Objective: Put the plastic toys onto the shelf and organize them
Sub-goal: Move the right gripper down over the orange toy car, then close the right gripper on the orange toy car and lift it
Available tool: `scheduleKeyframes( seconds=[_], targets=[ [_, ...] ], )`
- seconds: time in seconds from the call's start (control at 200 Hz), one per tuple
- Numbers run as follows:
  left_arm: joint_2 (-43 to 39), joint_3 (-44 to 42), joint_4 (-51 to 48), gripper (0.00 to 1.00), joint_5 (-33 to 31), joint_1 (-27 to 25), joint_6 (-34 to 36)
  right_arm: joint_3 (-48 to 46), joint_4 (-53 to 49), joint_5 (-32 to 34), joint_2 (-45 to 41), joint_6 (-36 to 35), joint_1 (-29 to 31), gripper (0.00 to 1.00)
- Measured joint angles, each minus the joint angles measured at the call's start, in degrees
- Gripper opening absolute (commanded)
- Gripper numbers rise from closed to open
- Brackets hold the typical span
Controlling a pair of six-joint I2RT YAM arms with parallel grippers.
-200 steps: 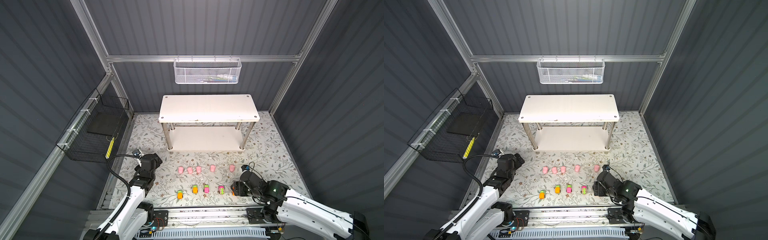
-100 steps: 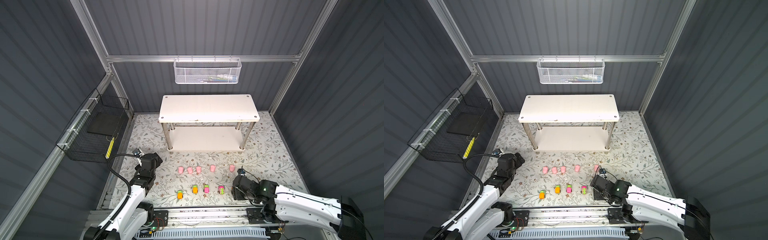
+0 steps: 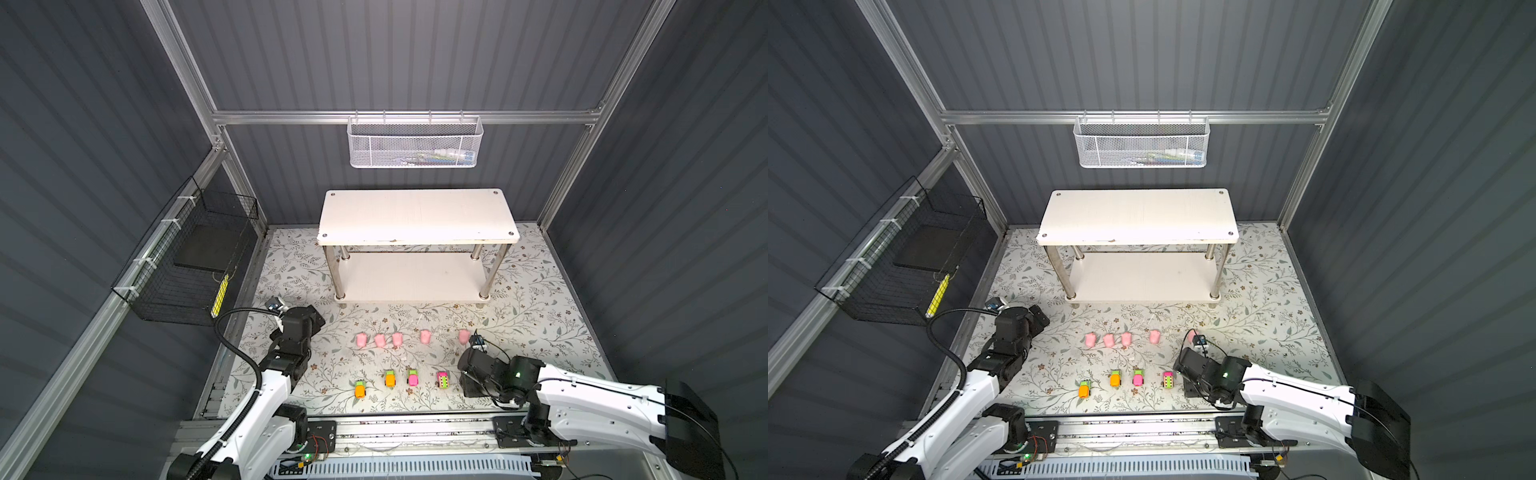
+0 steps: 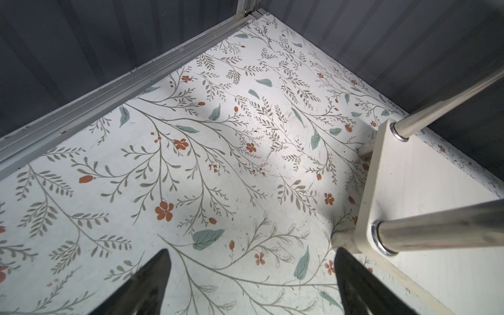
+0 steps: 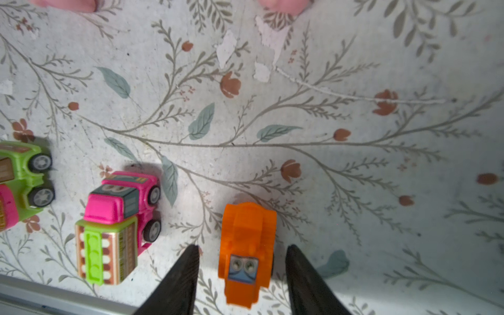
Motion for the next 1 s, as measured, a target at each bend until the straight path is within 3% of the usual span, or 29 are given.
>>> scheduleKeyframes(
  seconds=[0.46, 1.001],
  targets=[
    [0.0, -0.02, 0.0, 0.93, -0.59, 0.0, 0.0, 0.0, 0.72, -0.11, 2.54, 0.92, 0.85, 0.48],
    [0.0, -0.2, 0.11, 0.93, -0.87, 0.0, 0.0, 0.28, 0.63, 0.63, 5.29, 1.92, 1.25, 0.31]
  ],
)
